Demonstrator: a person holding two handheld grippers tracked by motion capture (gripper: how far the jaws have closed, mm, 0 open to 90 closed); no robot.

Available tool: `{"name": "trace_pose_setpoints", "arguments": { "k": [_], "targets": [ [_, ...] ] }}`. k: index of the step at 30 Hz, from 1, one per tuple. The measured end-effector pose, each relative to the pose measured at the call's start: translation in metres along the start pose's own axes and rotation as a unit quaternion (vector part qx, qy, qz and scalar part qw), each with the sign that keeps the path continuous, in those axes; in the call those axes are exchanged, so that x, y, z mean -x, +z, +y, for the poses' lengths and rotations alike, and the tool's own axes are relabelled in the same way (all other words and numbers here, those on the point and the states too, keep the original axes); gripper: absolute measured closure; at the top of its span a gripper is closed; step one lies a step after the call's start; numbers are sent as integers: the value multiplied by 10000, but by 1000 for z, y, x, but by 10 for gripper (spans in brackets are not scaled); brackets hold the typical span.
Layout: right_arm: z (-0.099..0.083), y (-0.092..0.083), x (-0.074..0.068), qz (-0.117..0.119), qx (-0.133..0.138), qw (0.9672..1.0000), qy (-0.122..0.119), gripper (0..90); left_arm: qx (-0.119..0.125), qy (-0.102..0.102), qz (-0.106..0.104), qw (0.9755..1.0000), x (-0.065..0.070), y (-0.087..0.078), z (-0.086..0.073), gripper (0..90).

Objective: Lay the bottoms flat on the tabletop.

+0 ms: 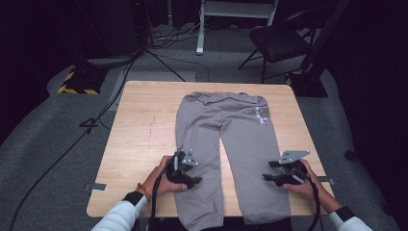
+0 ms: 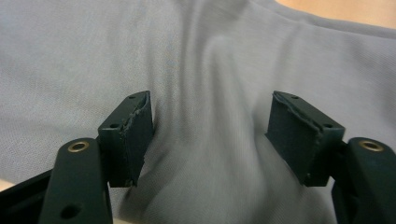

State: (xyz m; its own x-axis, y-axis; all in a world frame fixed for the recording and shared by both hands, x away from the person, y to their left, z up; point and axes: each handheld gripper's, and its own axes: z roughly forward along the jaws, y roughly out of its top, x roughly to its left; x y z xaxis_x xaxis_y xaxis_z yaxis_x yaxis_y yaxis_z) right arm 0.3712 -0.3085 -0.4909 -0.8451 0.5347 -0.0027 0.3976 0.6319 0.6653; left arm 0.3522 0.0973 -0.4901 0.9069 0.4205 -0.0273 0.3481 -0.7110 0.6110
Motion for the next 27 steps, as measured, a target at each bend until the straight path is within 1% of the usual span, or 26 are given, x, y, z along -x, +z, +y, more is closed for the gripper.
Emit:
{"name": "trace_pose_setpoints", "arguments": {
  "k": [1,2,3,4,5,6,7,8,9,10,11,12,13,14,15,16,17,18,19,20,21,22,23,24,25,27],
  "targets": [
    [-4,-4,-6,31,-25,10000,-12,386,-53,84,-111,9999,7,-3,-2,322],
    [-7,-8,-13,43,-52,10000,-55,386,-61,94,-270,9996,14,-5,-4,329],
    [-11,-11,-19,70,-86,9999,-73,386,-63,134,-478,9987,19,-8,-7,333],
    [-14,-15,-25,114,-105,9998,-113,381,-70,177,-585,9981,24,-10,-8,329],
    [-17,-19,-31,165,-169,9996,-179,381,-63,193,-540,9983,27,-12,-8,315],
    [-17,-22,-36,264,-312,9988,-273,381,-33,185,-480,9987,26,-13,-7,293],
    [-16,-24,-38,301,-395,9981,-351,385,89,139,-331,9993,22,-15,-3,281],
    [-13,-26,-36,256,-360,9982,-397,392,179,118,-183,9996,19,-17,1,266],
    [-10,-27,-32,219,-244,9989,-345,403,356,29,118,9993,8,-17,9,262],
    [-2,-27,-22,119,-53,9997,-188,408,474,-153,323,9982,-2,-16,17,264],
    [6,-24,-12,-79,61,9999,-121,411,568,-224,450,9971,-10,-14,23,262],
    [12,-21,-4,-199,138,9997,-79,416,637,-213,529,9963,-21,-10,30,269],
    [21,-16,7,-315,194,9993,-30,425,640,-261,616,9957,-33,-4,38,277],
    [28,-9,19,-500,200,9985,-59,444,678,-432,592,9950,-45,1,44,274],
    [35,-2,30,-684,202,9975,-12,449,709,-563,519,9945,-55,7,50,275],
    [41,6,41,-625,260,9975,196,451,621,-565,712,9939,-66,14,56,275],
    [46,14,52,-558,279,9975,343,452,579,-578,842,9931,-74,19,58,275],
    [49,21,58,-639,258,9971,321,462,553,-665,811,9929,-82,24,59,283],
    [51,28,63,-701,180,9970,282,466,495,-722,790,9930,-87,27,59,294],
    [52,33,66,-726,182,9967,303,472,433,-757,831,9927,-92,33,57,288],
    [51,38,70,-692,234,9965,404,487,332,-806,752,9933,-97,37,54,292],
    [49,44,72,-629,110,9970,436,483,309,-843,673,9937,-98,40,52,299],
    [48,45,72,-512,188,9974,480,489,325,-781,644,9943,-97,40,48,293],
    [47,45,72,-468,194,9974,511,483,342,-745,624,9947,-96,39,47,287],
    [47,44,71,-464,159,9976,487,483,318,-704,547,9955,-94,38,45,286],
    [46,42,68,-374,103,9983,429,469,331,-591,506,9964,-88,35,40,283]
  ]
}}
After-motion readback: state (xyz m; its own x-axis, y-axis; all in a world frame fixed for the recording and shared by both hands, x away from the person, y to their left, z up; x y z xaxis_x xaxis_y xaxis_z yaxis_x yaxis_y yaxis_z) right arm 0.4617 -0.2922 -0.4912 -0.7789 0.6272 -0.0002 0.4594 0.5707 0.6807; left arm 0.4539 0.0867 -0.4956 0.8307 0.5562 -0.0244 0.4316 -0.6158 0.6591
